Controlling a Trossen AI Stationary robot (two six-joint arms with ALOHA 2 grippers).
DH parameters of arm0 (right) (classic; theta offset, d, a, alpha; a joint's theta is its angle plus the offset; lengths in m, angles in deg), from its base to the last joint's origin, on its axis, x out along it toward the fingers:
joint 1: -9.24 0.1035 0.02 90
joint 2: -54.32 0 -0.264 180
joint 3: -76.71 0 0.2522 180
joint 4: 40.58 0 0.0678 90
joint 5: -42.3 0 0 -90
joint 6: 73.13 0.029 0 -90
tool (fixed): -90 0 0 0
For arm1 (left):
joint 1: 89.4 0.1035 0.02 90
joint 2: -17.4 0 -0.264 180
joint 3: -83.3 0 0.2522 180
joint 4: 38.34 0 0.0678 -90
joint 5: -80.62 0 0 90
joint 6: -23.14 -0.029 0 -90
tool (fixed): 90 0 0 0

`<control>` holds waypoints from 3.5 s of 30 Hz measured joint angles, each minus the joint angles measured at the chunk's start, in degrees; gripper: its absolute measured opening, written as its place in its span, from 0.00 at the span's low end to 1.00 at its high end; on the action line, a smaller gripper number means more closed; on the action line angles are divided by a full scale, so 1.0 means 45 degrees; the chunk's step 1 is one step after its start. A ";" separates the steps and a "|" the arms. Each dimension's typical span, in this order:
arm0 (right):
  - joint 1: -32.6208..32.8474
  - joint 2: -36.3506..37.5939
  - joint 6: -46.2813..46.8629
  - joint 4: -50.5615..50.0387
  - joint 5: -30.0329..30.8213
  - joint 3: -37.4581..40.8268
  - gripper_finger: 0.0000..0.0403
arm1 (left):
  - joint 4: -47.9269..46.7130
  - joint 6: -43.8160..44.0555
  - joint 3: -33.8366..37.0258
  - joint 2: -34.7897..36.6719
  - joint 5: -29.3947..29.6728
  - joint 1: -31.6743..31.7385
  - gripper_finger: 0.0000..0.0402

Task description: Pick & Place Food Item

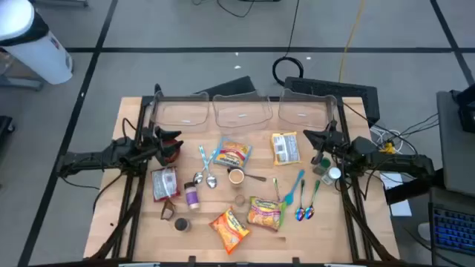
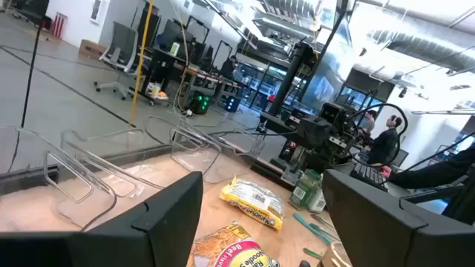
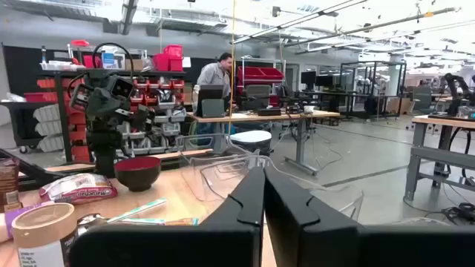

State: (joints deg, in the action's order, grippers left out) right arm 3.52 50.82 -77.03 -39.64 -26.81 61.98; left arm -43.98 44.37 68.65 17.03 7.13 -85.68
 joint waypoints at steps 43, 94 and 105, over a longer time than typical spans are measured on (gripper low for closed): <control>-0.0001 -0.0002 0.0000 0.0003 0.0000 -0.0003 0.00 | 0.0000 0.0000 0.0000 0.0000 -0.0003 0.0000 0.70; 0.0616 -0.7376 0.0556 0.3125 -0.3375 -0.3128 0.00 | 0.0007 0.0000 0.0003 0.0000 -0.0007 0.0000 0.70; 0.1668 -1.0575 -0.0706 0.3553 -0.3342 -0.5775 0.00 | 0.0005 0.0000 0.0000 0.0000 -0.0005 0.0000 0.70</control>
State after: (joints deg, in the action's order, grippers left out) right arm 11.02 3.23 -80.21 -23.66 -41.85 35.99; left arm -43.96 44.37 68.65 17.03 7.11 -85.68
